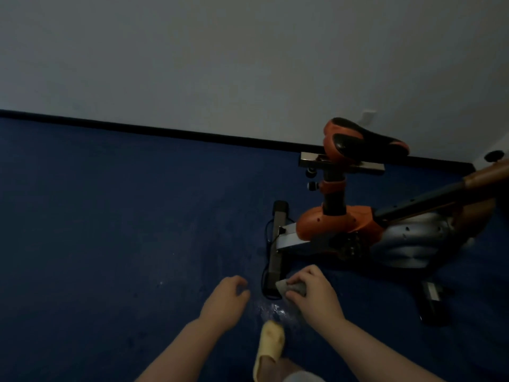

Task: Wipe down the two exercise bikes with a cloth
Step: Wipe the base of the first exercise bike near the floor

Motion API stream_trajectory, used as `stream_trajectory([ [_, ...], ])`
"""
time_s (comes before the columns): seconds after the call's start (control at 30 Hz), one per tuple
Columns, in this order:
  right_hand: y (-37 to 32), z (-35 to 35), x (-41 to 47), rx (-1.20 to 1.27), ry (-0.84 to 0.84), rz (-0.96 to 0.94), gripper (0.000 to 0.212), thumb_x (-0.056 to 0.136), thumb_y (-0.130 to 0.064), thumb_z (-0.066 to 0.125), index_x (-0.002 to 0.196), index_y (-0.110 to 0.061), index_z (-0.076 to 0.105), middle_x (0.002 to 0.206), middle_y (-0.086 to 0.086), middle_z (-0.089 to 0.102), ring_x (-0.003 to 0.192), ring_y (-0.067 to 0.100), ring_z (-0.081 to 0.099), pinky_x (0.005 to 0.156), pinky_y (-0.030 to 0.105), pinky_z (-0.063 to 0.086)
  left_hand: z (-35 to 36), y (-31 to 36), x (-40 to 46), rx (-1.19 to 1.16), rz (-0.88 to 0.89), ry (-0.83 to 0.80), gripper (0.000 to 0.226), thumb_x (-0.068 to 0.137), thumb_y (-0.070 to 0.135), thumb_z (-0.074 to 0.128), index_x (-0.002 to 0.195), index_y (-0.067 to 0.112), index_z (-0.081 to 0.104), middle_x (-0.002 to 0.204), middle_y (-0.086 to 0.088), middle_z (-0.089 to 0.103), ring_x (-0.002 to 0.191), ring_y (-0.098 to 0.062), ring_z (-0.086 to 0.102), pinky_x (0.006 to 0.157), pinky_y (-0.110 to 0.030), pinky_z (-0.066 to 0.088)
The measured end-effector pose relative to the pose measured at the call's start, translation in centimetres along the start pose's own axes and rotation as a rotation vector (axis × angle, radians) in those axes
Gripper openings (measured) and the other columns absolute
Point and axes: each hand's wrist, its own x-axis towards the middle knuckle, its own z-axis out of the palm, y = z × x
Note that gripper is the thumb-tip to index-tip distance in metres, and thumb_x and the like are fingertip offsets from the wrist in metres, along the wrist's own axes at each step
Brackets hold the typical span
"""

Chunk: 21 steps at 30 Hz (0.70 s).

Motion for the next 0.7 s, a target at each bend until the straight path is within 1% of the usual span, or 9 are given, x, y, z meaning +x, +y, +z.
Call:
stream_trajectory([
  [0.07, -0.7, 0.5, 2.4, -0.025, -0.016, -0.003, 0.015, 0.079, -0.02, 0.073, 0.085, -0.026, 0.061, 0.096, -0.018, 0.045, 0.087, -0.001, 0.051, 0.071, 0.012, 0.039, -1.1, 0.2, 2.1, -0.014, 0.009, 0.002, 0.032, 0.095, 0.032, 0.048, 0.125, 0.022, 0.054, 0.129, 0.003, 0.051, 0.105, -0.008, 0.05, 0.086, -0.023, 0.041],
  [0.13, -1.3, 1.0, 5.4, -0.027, -0.024, -0.011, 0.015, 0.079, -0.021, 0.073, 0.086, -0.027, 0.06, 0.096, -0.018, 0.044, 0.087, -0.001, 0.051, 0.072, 0.013, 0.04, -2.5, 0.1, 4.5, -0.019, 0.008, -0.009, 0.032, 0.095, 0.033, 0.048, 0.125, 0.023, 0.053, 0.129, 0.004, 0.051, 0.103, -0.006, 0.05, 0.084, -0.021, 0.04],
  [0.2, -2.1, 1.4, 8.7, -0.012, -0.026, -0.01, 0.016, 0.079, -0.022, 0.073, 0.085, -0.029, 0.06, 0.096, -0.019, 0.044, 0.087, -0.001, 0.05, 0.069, 0.011, 0.038, -4.4, -0.1, 7.2, -0.002, -0.012, -0.012, 0.032, 0.095, 0.033, 0.048, 0.125, 0.023, 0.053, 0.129, 0.003, 0.052, 0.104, -0.008, 0.052, 0.086, -0.023, 0.043],
  [0.3, -3.2, 1.1, 13.8, -0.024, -0.036, -0.011, 0.016, 0.079, -0.022, 0.073, 0.086, -0.029, 0.061, 0.096, -0.018, 0.045, 0.088, -0.001, 0.048, 0.069, 0.01, 0.034, -7.5, 0.2, 11.7, 0.025, -0.072, -0.016, 0.033, 0.094, 0.03, 0.049, 0.124, 0.02, 0.055, 0.129, 0.0, 0.053, 0.111, -0.014, 0.054, 0.093, -0.029, 0.046],
  [0.4, -4.4, 0.5, 18.4, -0.044, -0.055, -0.026, 0.015, 0.079, -0.024, 0.073, 0.087, -0.029, 0.062, 0.097, -0.017, 0.048, 0.088, -0.001, 0.047, 0.068, 0.008, 0.032, -10.5, 1.4, 16.1, 0.025, -0.07, 0.035, 0.03, 0.092, 0.029, 0.051, 0.12, 0.021, 0.057, 0.125, 0.001, 0.055, 0.108, -0.014, 0.056, 0.095, -0.033, 0.046],
  [0.47, -5.4, -0.1, 21.6, -0.072, -0.071, -0.017, 0.013, 0.079, -0.025, 0.072, 0.088, -0.027, 0.063, 0.099, -0.014, 0.051, 0.088, 0.002, 0.048, 0.069, 0.01, 0.033, -12.0, 2.2, 18.6, -0.018, -0.058, 0.061, 0.028, 0.091, 0.028, 0.052, 0.118, 0.022, 0.058, 0.119, 0.002, 0.058, 0.098, -0.011, 0.059, 0.086, -0.03, 0.048],
  [0.53, -6.4, -0.6, 24.5, -0.09, -0.089, 0.0, 0.012, 0.079, -0.025, 0.072, 0.088, -0.026, 0.064, 0.1, -0.012, 0.052, 0.089, 0.004, 0.05, 0.073, 0.016, 0.038, -13.2, 2.8, 20.7, -0.062, -0.05, 0.063, 0.027, 0.092, 0.027, 0.053, 0.117, 0.021, 0.058, 0.115, 0.002, 0.059, 0.09, -0.008, 0.058, 0.077, -0.024, 0.045],
  [0.63, -7.9, -0.7, 28.6, -0.106, -0.081, 0.004, 0.013, 0.078, -0.026, 0.073, 0.087, -0.027, 0.063, 0.097, -0.015, 0.049, 0.087, 0.002, 0.047, 0.07, 0.015, 0.036, -15.0, 3.0, 24.2, -0.064, -0.021, 0.037, 0.027, 0.092, 0.028, 0.053, 0.118, 0.021, 0.058, 0.116, 0.005, 0.057, 0.092, -0.004, 0.055, 0.077, -0.017, 0.04],
  [0.7, -8.7, -0.5, 31.9, -0.1, -0.075, 0.008, 0.013, 0.078, -0.027, 0.073, 0.085, -0.029, 0.063, 0.095, -0.016, 0.049, 0.088, 0.002, 0.049, 0.074, 0.016, 0.039, -16.6, 3.1, 27.5, -0.06, -0.007, 0.005, 0.026, 0.094, 0.029, 0.051, 0.118, 0.023, 0.057, 0.116, 0.009, 0.054, 0.09, 0.002, 0.052, 0.07, -0.012, 0.038],
])
